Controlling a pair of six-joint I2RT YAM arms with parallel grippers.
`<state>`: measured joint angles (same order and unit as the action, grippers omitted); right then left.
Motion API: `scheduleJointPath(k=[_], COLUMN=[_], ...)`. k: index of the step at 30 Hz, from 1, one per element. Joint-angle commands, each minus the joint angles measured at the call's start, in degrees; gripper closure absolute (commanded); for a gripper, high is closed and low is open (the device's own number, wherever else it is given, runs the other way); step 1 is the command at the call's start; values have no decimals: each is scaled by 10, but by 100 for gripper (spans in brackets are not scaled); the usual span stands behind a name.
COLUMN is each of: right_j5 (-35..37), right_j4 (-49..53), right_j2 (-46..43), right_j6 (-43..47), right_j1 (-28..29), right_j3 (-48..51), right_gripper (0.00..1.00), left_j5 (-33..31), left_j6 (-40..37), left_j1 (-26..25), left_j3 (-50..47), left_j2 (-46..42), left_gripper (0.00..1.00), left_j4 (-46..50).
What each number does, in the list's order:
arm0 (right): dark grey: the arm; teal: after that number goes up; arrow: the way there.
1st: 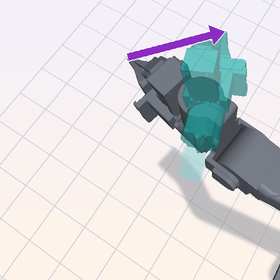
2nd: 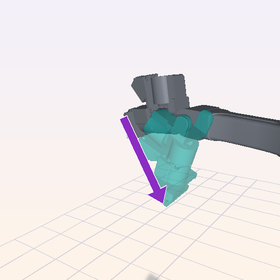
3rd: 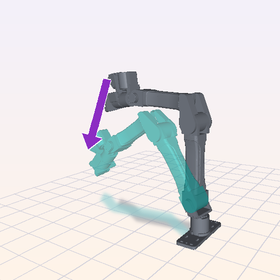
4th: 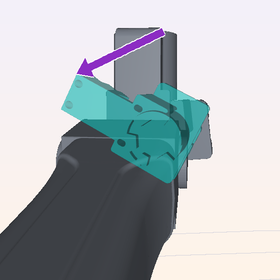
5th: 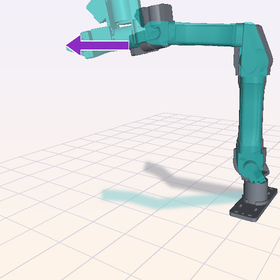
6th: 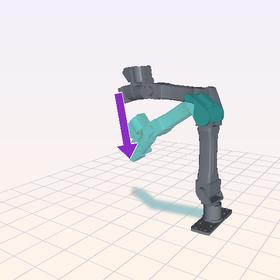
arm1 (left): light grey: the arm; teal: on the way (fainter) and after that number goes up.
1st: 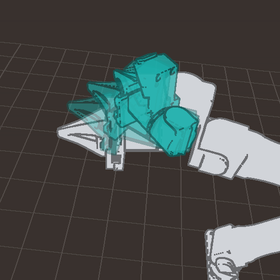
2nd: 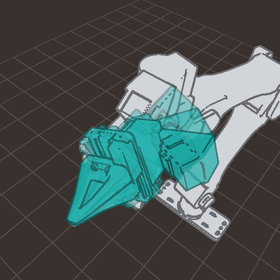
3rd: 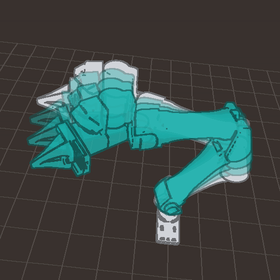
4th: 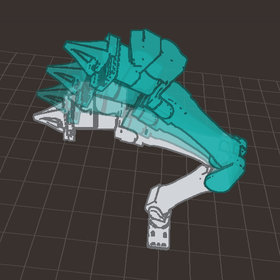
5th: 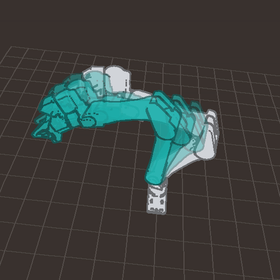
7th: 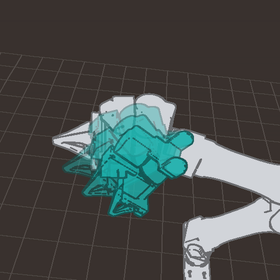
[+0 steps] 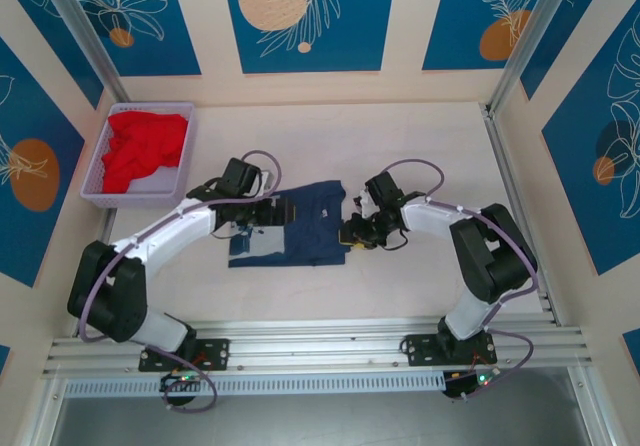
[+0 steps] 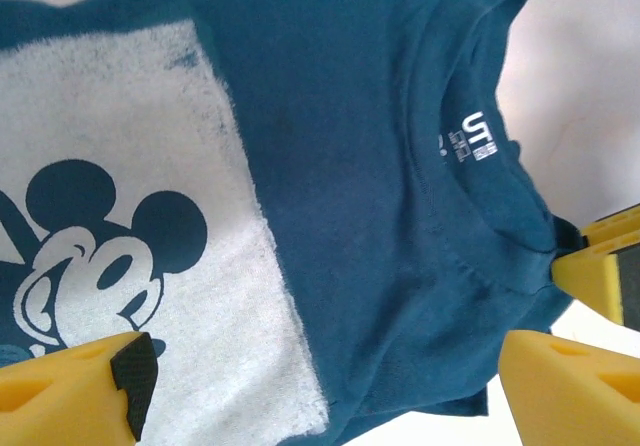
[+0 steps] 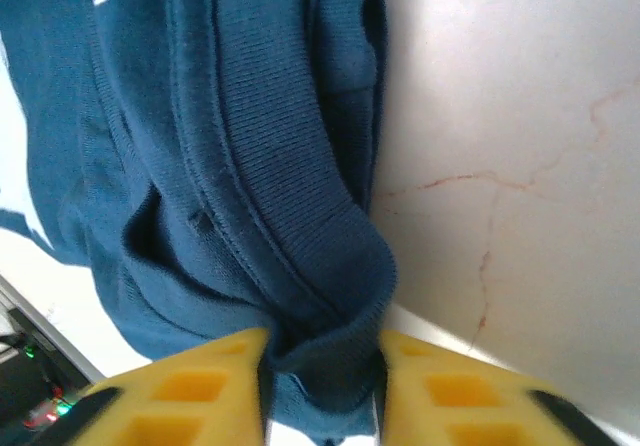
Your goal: Fold the inside-out t-shirt
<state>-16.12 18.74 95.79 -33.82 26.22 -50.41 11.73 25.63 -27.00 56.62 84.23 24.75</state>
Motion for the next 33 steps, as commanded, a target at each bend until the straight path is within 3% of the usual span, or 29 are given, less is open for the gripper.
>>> scheduleJointPath(k=[1,7,13,19,25,29,33], right_j5=[-8,7,25,58,110,101,56], right_j4=[-7,32,49,73,118,79,17], right_j2=[-19,-65,-95,-43,-137,-164,-130], right_j6=[-17,-32,-48,-26,8,-22,-70], right_j1=[9,26,35,25,36,80,106], right_j3=[7,23,59,53,27,20,25], right_gripper=[79,95,95,81,58,55,63], left_j5=[-12,-53,-92,-110,-131,-110,-84], left_j6=[5,-9,-24,-36,-54,-54,-52], left_j1=[6,6,6,6,7,13,14], left_j3=[-5,0,15,35,40,39,39], left_j2=[6,26,62,93,72,88,112], left_gripper=[11,11,11,11,10,10,10], left_j4=[9,25,37,53,64,51,42])
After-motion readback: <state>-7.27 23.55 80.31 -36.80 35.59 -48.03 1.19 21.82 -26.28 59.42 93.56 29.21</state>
